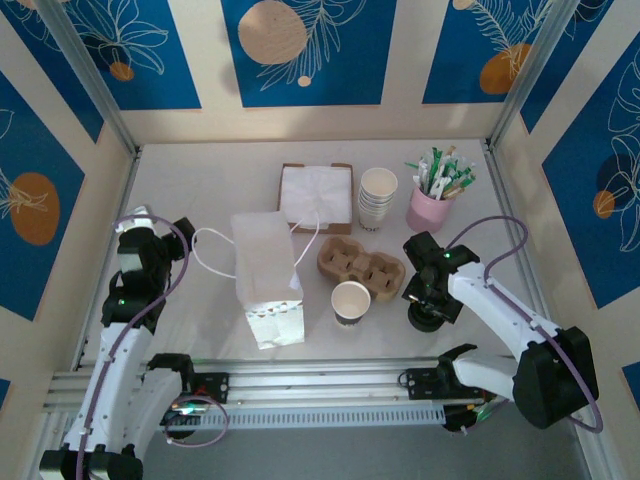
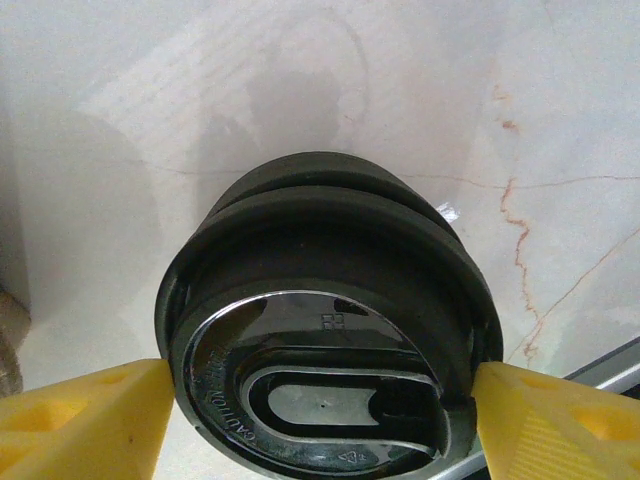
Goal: Pack the takeout coffee
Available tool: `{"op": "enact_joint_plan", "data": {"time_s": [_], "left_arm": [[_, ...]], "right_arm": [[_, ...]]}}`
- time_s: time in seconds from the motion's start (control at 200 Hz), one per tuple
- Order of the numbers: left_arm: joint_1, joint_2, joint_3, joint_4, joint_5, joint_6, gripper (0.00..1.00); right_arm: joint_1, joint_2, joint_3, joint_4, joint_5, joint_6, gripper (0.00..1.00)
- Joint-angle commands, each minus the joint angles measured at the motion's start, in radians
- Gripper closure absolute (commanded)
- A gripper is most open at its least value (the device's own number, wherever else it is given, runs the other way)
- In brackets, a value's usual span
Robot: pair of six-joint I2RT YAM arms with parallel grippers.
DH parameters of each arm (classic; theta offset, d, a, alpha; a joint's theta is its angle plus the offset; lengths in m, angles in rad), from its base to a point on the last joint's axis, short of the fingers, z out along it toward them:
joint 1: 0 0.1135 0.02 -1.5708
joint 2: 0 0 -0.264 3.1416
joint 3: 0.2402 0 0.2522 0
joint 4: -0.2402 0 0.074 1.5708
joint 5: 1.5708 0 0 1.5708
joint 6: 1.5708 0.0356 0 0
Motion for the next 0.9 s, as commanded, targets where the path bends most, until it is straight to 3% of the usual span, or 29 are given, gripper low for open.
{"op": "enact_joint_plan", "data": {"time_s": [0.0, 0.895], "left_arm": [[-0.002, -0.010, -0.011, 0.019, 0.016, 0.001, 0.20], [-0.002, -0.009, -0.013, 0.018, 0.020, 0.001, 0.19]], "right_arm": [[0.007, 0.006, -0.012, -0.007, 0.022, 0.007, 0.20], [0.036, 0.024, -0.024, 0.014, 0.041, 0.017, 0.20]]}}
